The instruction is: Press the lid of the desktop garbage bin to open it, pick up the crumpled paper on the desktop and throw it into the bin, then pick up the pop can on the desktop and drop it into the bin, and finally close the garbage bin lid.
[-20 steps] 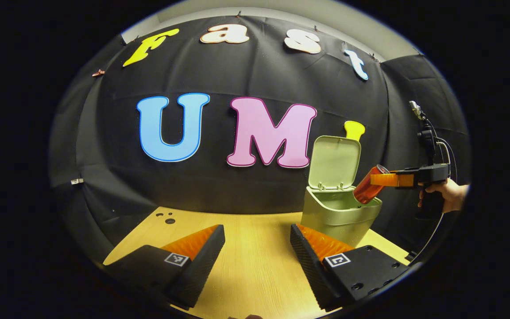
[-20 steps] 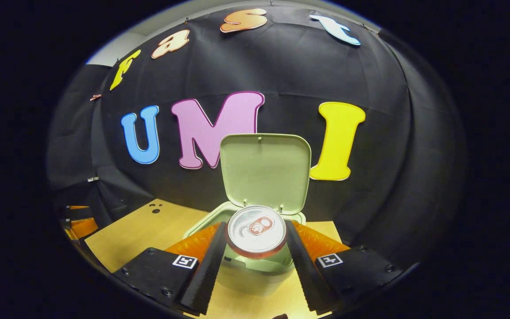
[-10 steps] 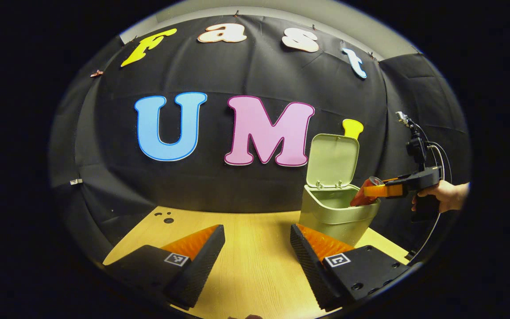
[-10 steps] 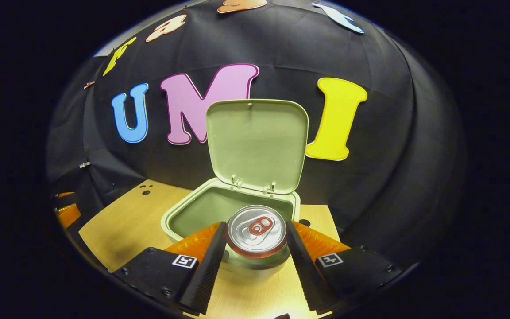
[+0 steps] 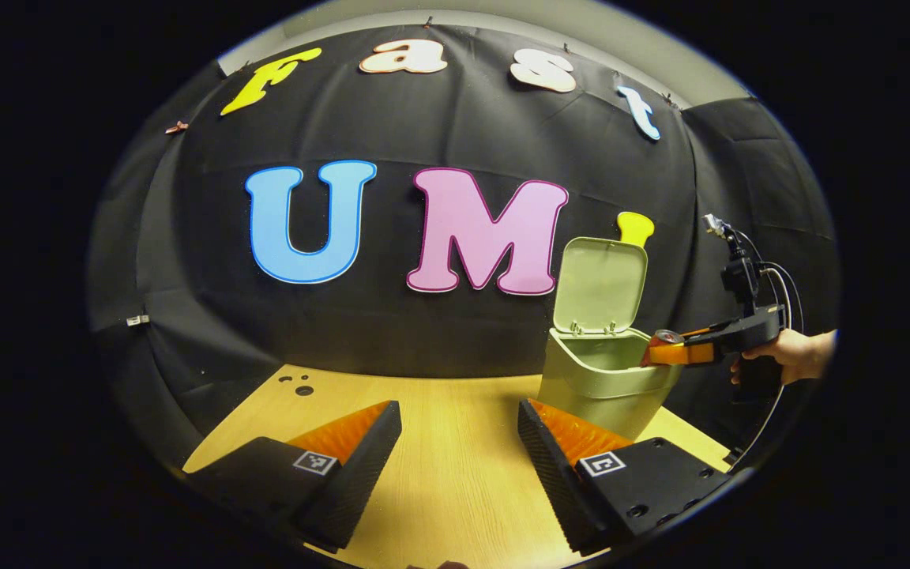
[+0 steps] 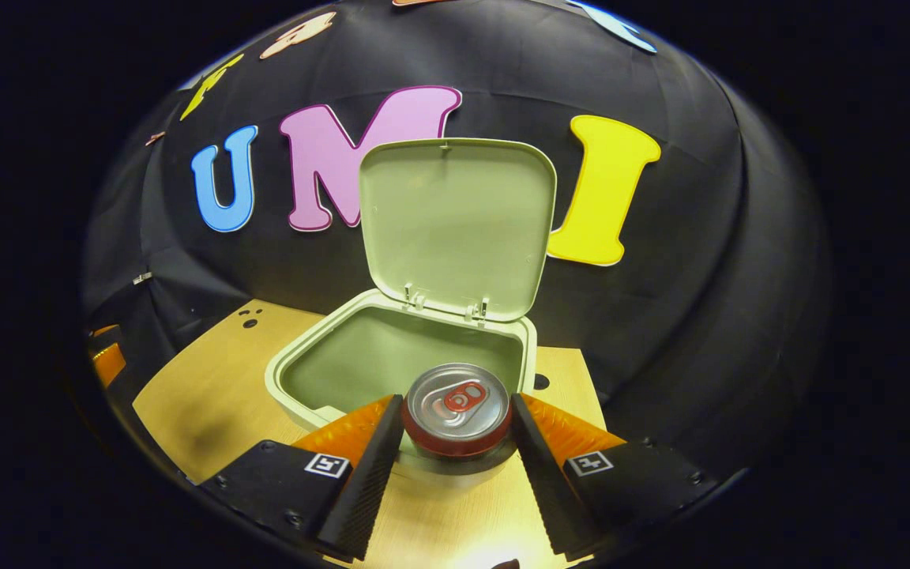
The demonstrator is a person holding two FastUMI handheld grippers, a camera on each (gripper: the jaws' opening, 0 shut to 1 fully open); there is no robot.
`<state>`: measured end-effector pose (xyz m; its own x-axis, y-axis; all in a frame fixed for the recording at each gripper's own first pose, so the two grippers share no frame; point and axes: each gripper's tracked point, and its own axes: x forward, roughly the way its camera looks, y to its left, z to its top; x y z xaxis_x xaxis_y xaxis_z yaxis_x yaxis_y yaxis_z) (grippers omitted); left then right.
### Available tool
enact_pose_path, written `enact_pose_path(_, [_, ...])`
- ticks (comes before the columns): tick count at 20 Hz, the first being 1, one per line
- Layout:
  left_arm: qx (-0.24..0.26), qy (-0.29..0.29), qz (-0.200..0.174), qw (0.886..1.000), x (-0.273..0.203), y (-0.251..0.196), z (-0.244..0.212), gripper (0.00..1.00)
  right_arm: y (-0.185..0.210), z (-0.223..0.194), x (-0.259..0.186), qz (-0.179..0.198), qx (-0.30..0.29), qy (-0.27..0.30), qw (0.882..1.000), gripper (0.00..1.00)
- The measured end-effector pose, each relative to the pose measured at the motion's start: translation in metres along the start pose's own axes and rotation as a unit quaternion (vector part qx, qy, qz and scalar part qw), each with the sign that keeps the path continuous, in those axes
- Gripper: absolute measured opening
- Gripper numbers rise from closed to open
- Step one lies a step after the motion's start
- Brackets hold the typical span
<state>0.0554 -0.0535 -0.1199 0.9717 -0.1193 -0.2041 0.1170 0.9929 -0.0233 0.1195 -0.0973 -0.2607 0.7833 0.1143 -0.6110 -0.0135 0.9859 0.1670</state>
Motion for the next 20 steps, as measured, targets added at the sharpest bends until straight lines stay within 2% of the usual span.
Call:
enact_pose_path(10, [0.0,0.0,-0.002,1.0,-0.001,-0.003,0.001,0.95,-0.001,0.001,-0.005,-0.001,0.002,-0.005,1.0,0.81])
enact_pose_path(14, [0.001,0.001,-0.001,1.0,-0.002,-0.002,0.0,0.95,0.001,0.015,-0.01,0.004,0.014,-0.025,1.0,0.81])
enact_pose_path(18, [-0.001,0.001,0.001,1.0,0.0,-0.001,0.0,0.95,0.002,0.049,-0.014,0.007,0.024,-0.074,0.997,0.86])
enact_pose_path(20, [-0.003,0.001,0.001,1.0,0.001,-0.001,0.002,0.95,-0.001,0.07,-0.015,0.001,0.018,-0.102,0.995,0.93])
